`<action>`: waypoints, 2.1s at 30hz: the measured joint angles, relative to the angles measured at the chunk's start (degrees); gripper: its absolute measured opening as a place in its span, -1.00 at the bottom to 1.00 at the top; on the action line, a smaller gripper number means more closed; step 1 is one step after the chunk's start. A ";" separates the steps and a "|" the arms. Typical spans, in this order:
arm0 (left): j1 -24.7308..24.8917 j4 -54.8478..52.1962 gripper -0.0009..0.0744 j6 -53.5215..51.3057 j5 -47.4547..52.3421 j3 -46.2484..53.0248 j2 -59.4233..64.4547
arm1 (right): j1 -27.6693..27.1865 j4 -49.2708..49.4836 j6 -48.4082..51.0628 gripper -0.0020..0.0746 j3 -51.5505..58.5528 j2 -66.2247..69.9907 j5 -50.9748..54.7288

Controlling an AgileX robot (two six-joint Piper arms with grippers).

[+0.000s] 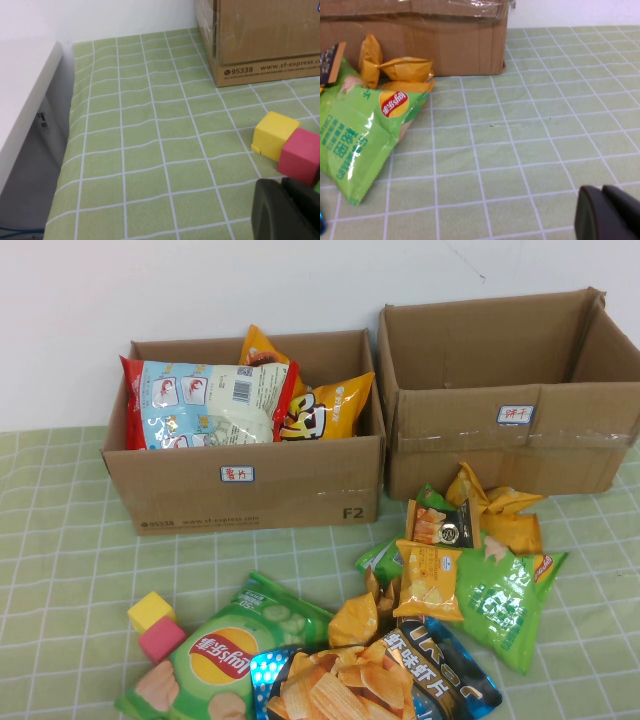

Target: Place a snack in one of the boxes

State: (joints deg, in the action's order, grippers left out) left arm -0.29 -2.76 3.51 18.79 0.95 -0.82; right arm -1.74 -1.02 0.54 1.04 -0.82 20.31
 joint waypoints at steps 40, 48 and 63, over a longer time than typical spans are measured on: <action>0.00 -1.70 -0.98 0.00 -52.10 0.24 0.00 | 0.00 0.00 -2.98 -0.95 0.60 0.00 -54.41; 0.00 -1.80 -0.98 2.73 -59.32 0.24 0.00 | 0.00 0.00 -12.44 -0.95 0.60 -0.02 -64.91; 0.00 -9.34 -0.98 7.68 1.91 -31.25 5.60 | 0.00 -21.87 -25.85 -0.95 -25.03 3.58 -12.00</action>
State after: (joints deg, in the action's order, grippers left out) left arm -0.29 -12.10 11.19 20.71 -30.30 4.79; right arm -1.74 -22.89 -25.30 -23.99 2.76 8.30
